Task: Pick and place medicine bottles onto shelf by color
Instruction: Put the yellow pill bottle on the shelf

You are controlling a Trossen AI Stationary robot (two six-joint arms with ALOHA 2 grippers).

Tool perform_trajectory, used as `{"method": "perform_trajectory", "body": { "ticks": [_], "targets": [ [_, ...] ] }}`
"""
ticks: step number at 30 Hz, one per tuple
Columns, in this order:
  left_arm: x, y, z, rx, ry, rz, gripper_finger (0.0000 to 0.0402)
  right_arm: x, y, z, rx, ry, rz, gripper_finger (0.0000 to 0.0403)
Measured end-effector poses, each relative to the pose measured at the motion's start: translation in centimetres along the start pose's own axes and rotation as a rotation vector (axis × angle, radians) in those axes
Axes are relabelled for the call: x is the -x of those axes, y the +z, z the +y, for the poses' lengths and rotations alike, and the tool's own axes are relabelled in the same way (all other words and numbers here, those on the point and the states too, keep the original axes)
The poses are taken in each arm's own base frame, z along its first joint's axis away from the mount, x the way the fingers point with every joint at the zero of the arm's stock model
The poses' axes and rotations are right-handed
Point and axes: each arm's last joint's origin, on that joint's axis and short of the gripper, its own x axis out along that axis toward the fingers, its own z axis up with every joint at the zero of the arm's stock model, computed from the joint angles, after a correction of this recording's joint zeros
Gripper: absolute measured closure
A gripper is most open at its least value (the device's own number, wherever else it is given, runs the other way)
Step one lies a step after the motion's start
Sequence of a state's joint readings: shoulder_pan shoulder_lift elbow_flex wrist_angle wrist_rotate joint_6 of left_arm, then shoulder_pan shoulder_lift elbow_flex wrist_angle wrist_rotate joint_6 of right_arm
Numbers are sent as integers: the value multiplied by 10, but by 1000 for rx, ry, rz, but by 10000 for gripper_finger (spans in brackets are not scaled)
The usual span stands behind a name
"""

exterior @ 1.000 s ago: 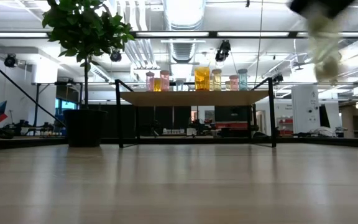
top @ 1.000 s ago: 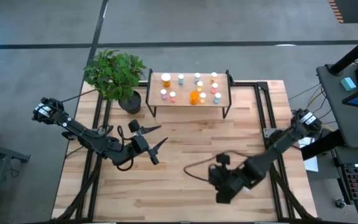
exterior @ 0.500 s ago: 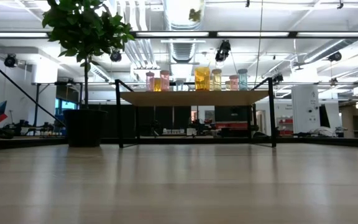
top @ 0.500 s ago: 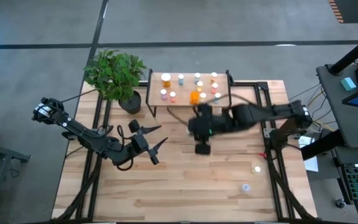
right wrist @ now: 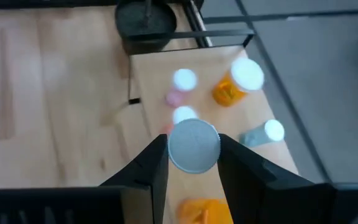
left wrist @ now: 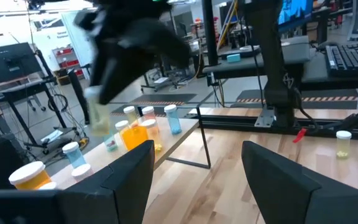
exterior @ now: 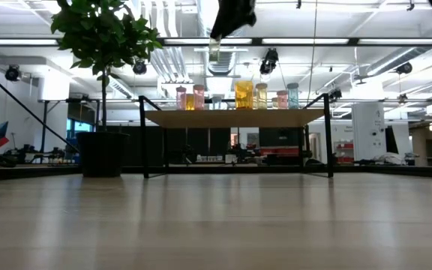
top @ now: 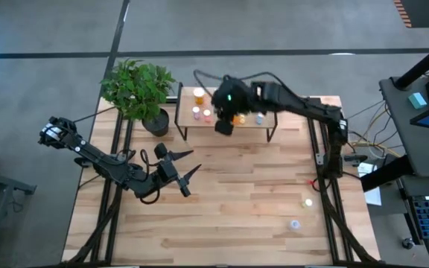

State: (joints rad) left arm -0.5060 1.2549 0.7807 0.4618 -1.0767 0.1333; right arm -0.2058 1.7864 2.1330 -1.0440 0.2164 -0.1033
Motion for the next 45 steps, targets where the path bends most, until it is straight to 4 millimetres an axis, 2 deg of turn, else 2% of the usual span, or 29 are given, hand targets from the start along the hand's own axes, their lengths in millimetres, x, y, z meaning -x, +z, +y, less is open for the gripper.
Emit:
{"method": "perform_trajectory", "body": {
  "ticks": [4, 7, 14, 19, 35, 45],
  "targets": [
    [0, 0, 0, 6, -2, 0, 175, -18, -3, -42, -86, 110, 4, 291],
    [1, -1, -1, 19, -6, 1, 175, -33, -11, -65, -135, 139, 34, 291],
    [3, 0, -2, 20, -12, -1, 175, -58, -28, -90, -163, 99, 88, 291],
    [3, 0, -2, 20, -12, 0, 175, -67, -37, -96, -158, 31, 130, 291],
    [1, -4, -4, 8, -10, 6, 175, -81, -50, -92, -229, 27, 184, 291],
    [1, -4, -4, 7, -10, 6, 175, -86, -49, -89, -229, 33, 151, 288]
  ]
}}
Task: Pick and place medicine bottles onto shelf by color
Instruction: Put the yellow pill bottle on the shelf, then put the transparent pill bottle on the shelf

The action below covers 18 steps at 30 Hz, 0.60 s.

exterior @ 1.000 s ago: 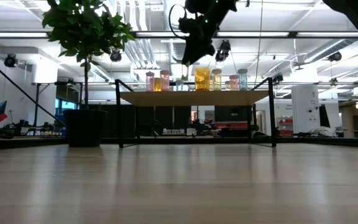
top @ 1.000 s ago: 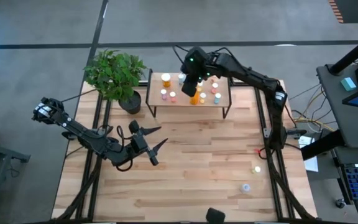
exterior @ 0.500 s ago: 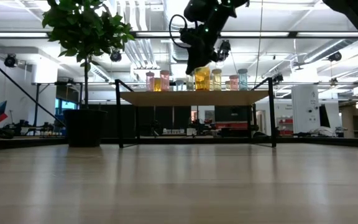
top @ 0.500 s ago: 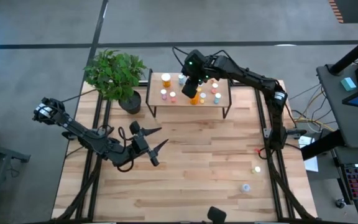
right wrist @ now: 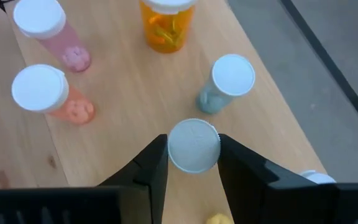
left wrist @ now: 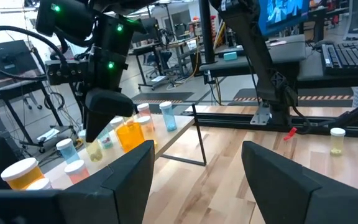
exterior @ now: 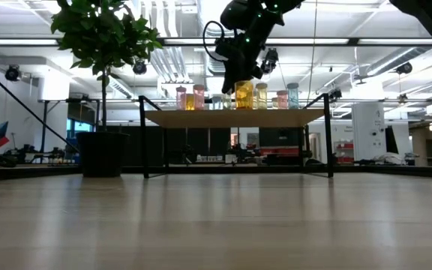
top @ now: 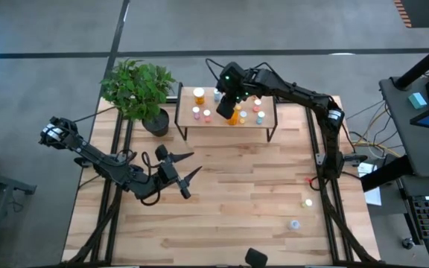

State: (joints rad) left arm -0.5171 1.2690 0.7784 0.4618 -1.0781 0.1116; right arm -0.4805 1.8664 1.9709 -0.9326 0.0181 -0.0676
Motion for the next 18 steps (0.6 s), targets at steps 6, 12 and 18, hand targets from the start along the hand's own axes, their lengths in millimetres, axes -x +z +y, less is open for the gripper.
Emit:
{"method": "perform_trajectory", "body": {
  "ticks": [6, 12, 18],
  "targets": [
    [0, 0, 0, 0, 0, 0, 175, -3, -2, 1, -8, 2, 9, 258],
    [0, 0, 0, 0, 0, 0, 175, -5, -4, 1, -10, 2, 16, 230],
    [0, 0, 0, -1, 0, 0, 175, 5, 2, 1, -11, -7, -15, 221]
  ]
}}
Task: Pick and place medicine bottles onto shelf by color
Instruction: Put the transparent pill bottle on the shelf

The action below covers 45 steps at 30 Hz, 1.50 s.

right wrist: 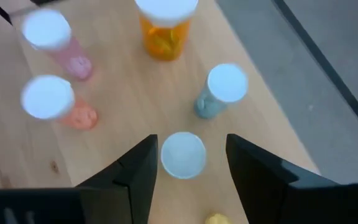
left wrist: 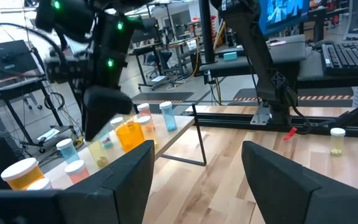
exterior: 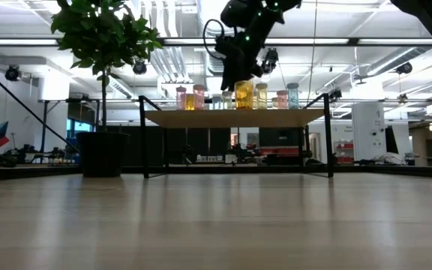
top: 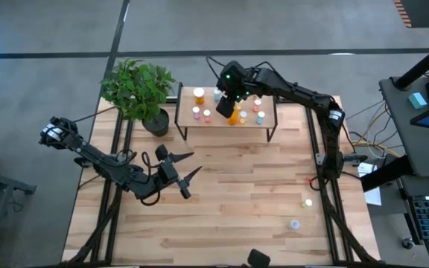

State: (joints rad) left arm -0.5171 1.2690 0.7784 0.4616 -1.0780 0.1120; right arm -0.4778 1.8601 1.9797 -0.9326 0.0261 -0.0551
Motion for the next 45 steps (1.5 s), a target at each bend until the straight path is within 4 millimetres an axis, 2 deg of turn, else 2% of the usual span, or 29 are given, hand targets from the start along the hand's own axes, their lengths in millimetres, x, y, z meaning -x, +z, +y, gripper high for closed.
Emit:
{"method": "perform_trajectory", "body": {
  "ticks": [5, 9, 12, 16, 23, 27, 35, 40, 45],
  "targets": [
    [0, 0, 0, 0, 0, 0, 175, 32, 6, 5, -18, 9, -24, 220],
    [0, 0, 0, 0, 0, 0, 175, 65, 3, 27, -7, 47, -41, 220],
    [0, 0, 0, 0, -1, 0, 175, 94, -5, 54, 25, 100, -35, 220],
    [0, 0, 0, 0, -1, 0, 175, 130, -23, 99, 64, 193, -13, 220],
    [0, 0, 0, -3, -1, 0, 175, 167, -70, 176, 64, 334, 110, 220],
    [0, 0, 0, -9, -2, 0, 175, 175, -104, 206, -91, 320, 266, 218],
    [0, 0, 0, -27, -1, 0, 175, 168, -185, 254, -496, 82, 603, 178],
    [0, 0, 0, -44, -1, 0, 175, 158, -238, 279, -599, -91, 754, 148],
    [0, 0, 0, -65, 0, 0, 175, 150, -280, 291, -681, -251, 817, 130]
  ]
}}
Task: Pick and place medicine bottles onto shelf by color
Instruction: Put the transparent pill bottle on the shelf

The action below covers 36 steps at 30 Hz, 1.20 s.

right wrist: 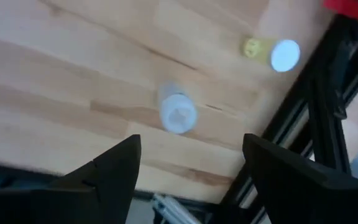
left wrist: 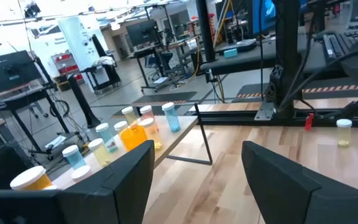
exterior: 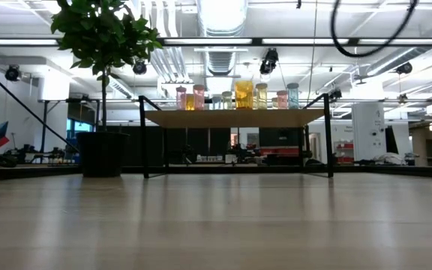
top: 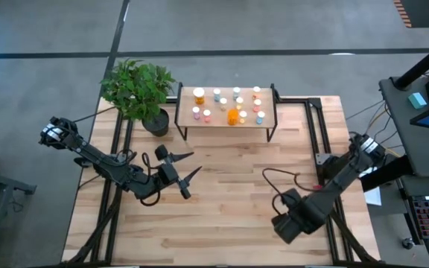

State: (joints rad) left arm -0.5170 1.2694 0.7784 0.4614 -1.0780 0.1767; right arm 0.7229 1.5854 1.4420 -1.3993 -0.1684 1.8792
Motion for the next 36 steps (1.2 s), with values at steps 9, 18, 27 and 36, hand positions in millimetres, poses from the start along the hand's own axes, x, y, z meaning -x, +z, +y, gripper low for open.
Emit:
{"method": "perform_trajectory", "body": {
  "ticks": [9, 18, 27, 36],
  "targets": [
    [-1, 0, 1, -45, 6, 0, 175, -41, -14, 0, -1, 46, 10, 129],
    [-2, 0, 1, -44, 9, 1, 175, -68, -12, -1, 6, 63, 16, 147],
    [-2, 0, 1, -39, 9, 1, 175, -81, -8, -5, 25, 32, 23, 179],
    [-2, 0, 1, -39, 10, 1, 175, -86, -8, -5, 34, 53, 36, 244]
  ]
}}
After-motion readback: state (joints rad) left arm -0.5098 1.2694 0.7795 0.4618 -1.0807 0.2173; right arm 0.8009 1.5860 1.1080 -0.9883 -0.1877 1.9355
